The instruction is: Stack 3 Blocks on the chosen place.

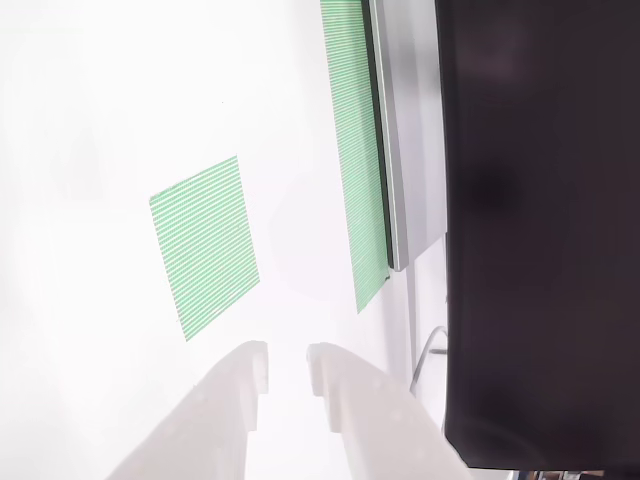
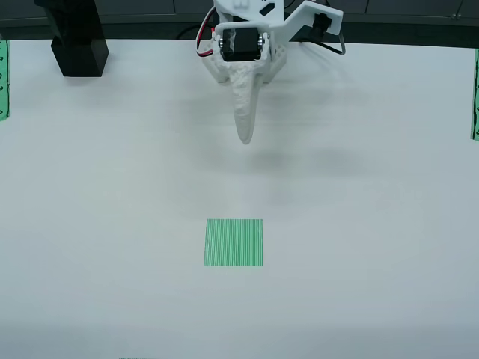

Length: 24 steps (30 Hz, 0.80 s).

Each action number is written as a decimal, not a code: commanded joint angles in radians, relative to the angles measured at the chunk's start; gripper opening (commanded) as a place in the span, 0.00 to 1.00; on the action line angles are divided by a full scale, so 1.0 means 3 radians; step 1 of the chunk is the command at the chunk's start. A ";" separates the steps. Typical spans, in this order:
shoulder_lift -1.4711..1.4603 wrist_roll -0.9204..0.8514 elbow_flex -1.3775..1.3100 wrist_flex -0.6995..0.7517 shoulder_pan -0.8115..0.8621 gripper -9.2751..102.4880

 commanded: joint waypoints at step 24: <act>0.0036 0.0015 0.0092 -0.0061 0.0005 0.08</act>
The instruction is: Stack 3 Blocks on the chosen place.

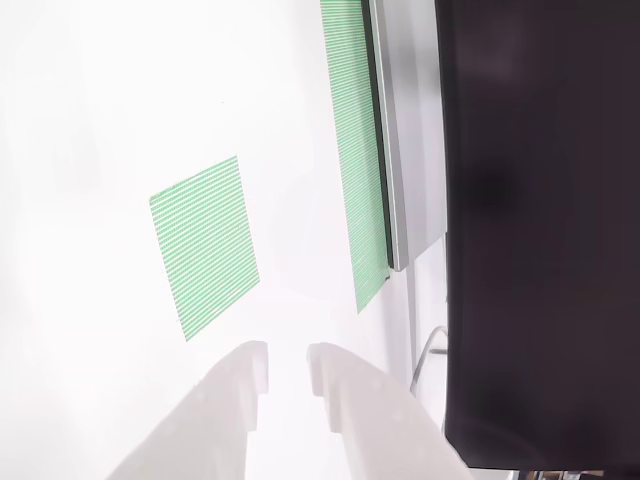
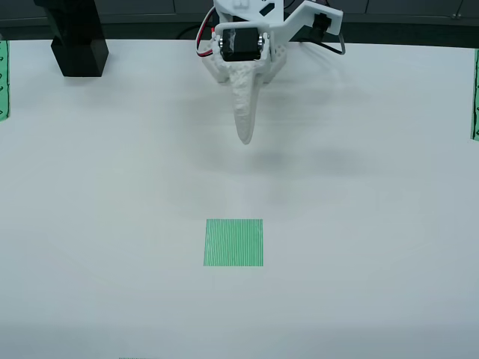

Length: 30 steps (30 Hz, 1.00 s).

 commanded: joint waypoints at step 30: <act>-0.1631 -0.0036 -0.1611 0.0486 0.0394 0.08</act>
